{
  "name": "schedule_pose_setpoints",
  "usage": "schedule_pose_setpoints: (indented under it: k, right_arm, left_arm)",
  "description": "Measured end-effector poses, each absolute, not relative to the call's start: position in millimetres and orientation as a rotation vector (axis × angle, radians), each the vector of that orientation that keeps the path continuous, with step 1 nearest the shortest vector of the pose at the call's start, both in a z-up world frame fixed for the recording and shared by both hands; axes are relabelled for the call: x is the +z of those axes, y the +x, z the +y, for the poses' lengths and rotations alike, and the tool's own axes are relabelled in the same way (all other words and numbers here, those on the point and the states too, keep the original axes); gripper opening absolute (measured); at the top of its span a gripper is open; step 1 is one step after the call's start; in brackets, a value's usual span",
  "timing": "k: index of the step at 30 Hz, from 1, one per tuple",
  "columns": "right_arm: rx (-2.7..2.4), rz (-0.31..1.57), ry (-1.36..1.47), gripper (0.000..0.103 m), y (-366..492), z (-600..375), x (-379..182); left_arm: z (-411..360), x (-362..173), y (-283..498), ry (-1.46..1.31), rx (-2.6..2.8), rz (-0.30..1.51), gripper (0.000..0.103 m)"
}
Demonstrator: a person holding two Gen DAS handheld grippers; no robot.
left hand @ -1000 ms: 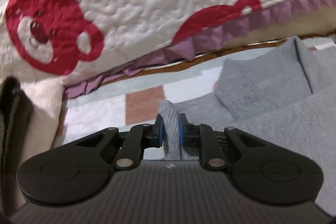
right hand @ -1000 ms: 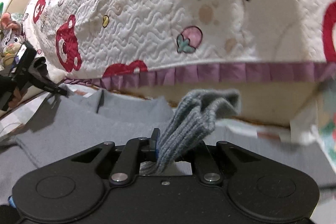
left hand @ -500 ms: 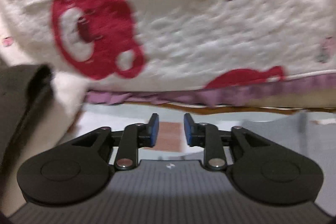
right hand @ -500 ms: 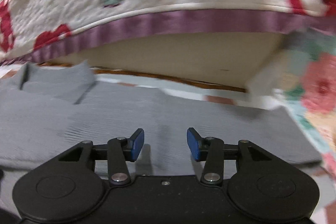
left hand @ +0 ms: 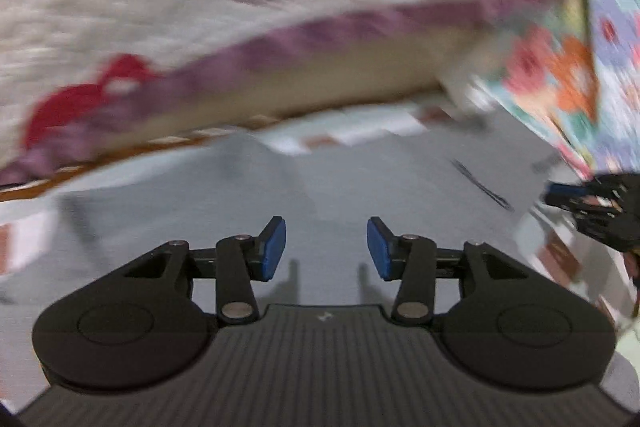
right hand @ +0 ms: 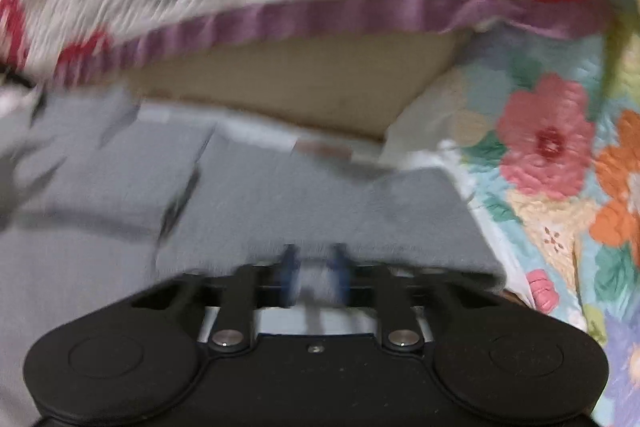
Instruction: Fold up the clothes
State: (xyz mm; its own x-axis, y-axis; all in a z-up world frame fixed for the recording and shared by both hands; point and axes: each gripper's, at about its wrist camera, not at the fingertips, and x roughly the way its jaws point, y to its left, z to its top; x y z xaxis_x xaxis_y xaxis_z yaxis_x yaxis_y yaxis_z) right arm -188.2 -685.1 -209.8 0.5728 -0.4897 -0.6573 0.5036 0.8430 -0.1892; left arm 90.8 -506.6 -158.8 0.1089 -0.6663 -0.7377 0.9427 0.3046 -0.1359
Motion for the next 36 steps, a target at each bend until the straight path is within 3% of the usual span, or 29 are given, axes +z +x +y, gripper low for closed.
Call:
schedule_pose_setpoints:
  k: [2,4,6,8,10,15,18,22,24,25,26,27,31,36]
  right_arm:
    - [-0.597,0.801,-0.021,0.011,-192.7,-687.4,-212.6]
    - [-0.673,0.777,0.004,0.025,-207.3,-701.8,-209.6]
    - [-0.712,0.757,0.007,0.026,-220.0,-715.4,-205.5]
    - [-0.704,0.775,-0.064,0.035,-224.9,-721.0,-206.1]
    - [-0.681,0.823,-0.185,0.058,-222.5,-722.0,-209.8]
    - [-0.718,0.899,-0.258,0.058,-218.5,-743.9,-222.1]
    - [-0.782,0.89,-0.161,0.058,-222.4,-766.6,-228.7]
    - [-0.837,0.806,0.022,0.072,-232.0,-795.1,-234.9]
    - [-0.849,0.755,0.163,0.072,-232.5,-812.5,-236.8]
    - [-0.854,0.728,0.234,0.062,-232.8,-821.2,-237.7]
    - [-0.841,0.704,0.311,0.04,-232.3,-828.9,-238.6]
    - [-0.819,0.696,0.361,0.009,-229.3,-833.1,-237.5]
    - [-0.817,0.683,0.348,0.008,-221.4,-834.7,-216.4]
    - [-0.824,0.394,0.503,0.007,-233.1,-829.2,-143.9]
  left_arm:
    - [-525.4,-166.7,65.9,0.455,-1.283,0.808,0.044]
    - [-544.4,-173.3,38.7,0.498,-1.343,0.79,0.044]
    - [-560.7,-180.9,18.6,0.554,-1.376,0.757,0.045]
    - [-576.3,-190.6,6.7,0.593,-1.385,0.732,0.045]
    - [-591.9,-199.4,1.1,0.596,-1.392,0.744,0.045]
    - [-606.2,-212.8,1.4,0.551,-1.36,0.836,0.045]
    - [-597.6,-210.4,12.5,0.478,-1.379,0.879,0.046]
    - [-578.9,-199.6,31.6,0.388,-1.37,0.908,0.046]
    - [-569.7,-190.6,42.7,0.377,-1.339,0.882,0.046]
    - [-563.4,-185.7,50.6,0.364,-1.308,0.877,0.046]
    - [-556.3,-181.4,59.9,0.345,-1.268,0.882,0.046]
    - [-549.1,-177.1,69.2,0.327,-1.229,0.888,0.046]
    - [-521.0,-155.5,98.6,0.252,-1.124,0.88,0.046]
    - [-490.5,-141.2,110.8,0.244,-1.082,0.854,0.046]
